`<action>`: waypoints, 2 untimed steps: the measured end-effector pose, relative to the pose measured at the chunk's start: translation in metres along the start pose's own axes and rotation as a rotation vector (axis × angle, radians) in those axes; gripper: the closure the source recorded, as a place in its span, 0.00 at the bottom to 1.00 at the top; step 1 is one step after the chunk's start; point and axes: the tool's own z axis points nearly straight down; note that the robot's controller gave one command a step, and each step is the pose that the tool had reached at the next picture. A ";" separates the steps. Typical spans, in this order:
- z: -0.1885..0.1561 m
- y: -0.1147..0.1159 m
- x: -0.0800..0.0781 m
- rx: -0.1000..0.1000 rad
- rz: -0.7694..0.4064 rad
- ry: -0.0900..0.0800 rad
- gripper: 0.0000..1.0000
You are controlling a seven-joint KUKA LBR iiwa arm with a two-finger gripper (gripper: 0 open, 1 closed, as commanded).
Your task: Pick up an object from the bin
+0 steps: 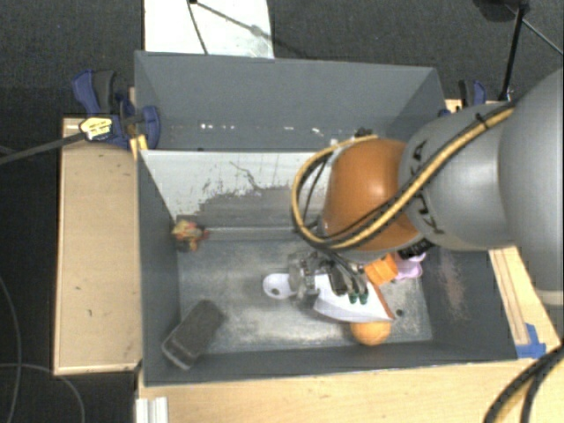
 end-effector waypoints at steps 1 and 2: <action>-0.012 0.000 0.002 0.001 0.000 0.010 1.00; -0.033 0.000 0.002 0.001 0.000 0.011 1.00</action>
Offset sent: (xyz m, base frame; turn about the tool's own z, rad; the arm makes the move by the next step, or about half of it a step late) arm -0.0001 -0.0002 0.0251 0.0000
